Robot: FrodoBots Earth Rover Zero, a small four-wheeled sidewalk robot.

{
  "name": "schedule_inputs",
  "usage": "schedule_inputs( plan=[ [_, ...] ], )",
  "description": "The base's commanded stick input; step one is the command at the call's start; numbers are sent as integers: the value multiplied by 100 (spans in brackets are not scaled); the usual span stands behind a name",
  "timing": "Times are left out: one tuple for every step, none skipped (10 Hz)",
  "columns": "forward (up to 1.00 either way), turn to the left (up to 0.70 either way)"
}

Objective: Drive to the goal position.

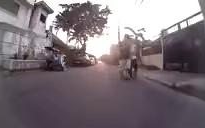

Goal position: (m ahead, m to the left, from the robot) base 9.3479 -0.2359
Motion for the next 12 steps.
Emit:
schedule_inputs(
  plan=[
    [100,0],
    [100,0],
    [100,0],
    [100,0],
    [100,0],
    [100,0],
    [100,0],
    [100,0],
    [100,0],
    [100,0],
    [100,0],
    [100,0]
  ],
)
